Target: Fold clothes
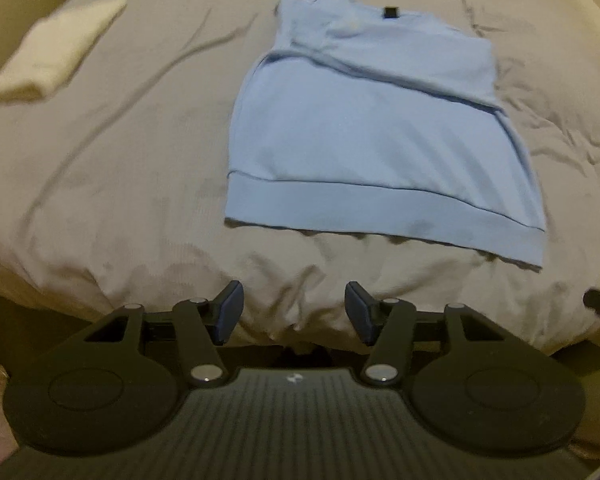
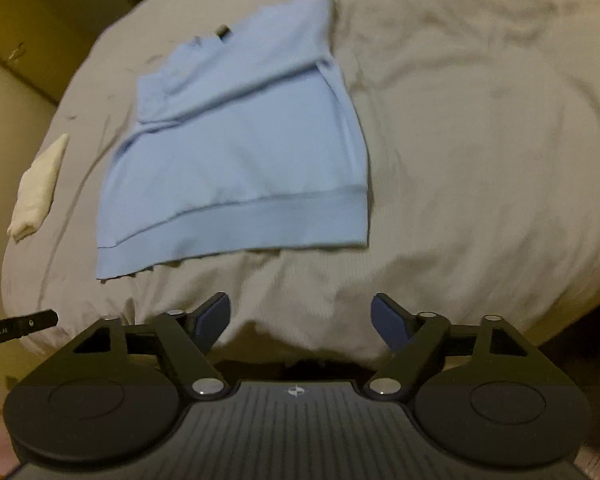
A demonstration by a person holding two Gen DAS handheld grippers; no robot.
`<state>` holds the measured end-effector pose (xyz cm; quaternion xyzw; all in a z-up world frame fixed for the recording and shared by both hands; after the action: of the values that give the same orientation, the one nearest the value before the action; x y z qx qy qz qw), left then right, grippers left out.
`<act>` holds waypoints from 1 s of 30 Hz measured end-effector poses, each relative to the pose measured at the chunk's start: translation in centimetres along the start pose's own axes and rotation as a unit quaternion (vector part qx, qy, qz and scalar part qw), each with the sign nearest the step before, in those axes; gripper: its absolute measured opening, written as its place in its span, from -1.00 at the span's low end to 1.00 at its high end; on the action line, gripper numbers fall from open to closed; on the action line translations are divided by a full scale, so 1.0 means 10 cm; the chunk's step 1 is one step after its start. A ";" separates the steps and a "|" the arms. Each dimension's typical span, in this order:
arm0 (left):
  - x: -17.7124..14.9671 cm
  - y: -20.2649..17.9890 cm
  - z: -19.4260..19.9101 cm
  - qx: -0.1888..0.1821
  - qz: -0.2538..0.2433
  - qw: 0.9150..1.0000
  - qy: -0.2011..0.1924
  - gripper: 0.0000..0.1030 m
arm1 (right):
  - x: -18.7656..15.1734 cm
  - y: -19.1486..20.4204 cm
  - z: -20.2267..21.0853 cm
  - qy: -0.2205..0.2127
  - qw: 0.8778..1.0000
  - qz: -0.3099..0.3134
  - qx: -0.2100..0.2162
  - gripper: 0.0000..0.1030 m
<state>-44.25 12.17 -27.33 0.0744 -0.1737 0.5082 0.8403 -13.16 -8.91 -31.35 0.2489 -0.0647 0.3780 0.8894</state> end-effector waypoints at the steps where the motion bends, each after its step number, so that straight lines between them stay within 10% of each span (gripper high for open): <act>1: 0.04 0.07 -0.07 -0.006 0.007 1.000 0.002 -0.02 | 0.01 -0.04 -0.07 0.004 1.000 -0.013 0.003 0.51; 16: 0.80 0.72 -1.30 -0.100 0.043 0.993 0.037 -0.05 | 0.72 -0.47 -0.89 0.010 0.995 -0.103 0.010 0.51; 20: 0.90 0.83 -1.56 -0.153 0.088 0.983 0.050 -0.08 | 0.80 -0.64 -1.07 0.017 0.992 -0.126 0.009 0.18; 30: 0.94 1.04 -1.85 -0.247 0.188 0.949 0.061 0.11 | 0.75 -0.93 -1.38 0.028 0.977 -0.201 0.061 0.12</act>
<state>-45.41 30.44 -41.54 -0.2009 -0.2529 0.6019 0.7303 -2.28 -2.81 -44.76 0.2998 0.0345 0.2012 0.9319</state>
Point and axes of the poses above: each gripper's, at about its wrist camera, not at the fingertips, and z roughly against the way its jaws point, y to its left, x to its top, the point moved 6 cm from there along -z, roughly the way its jaws point, and after that the axes turned 2 degrees about -y, right-handed, at the moved point
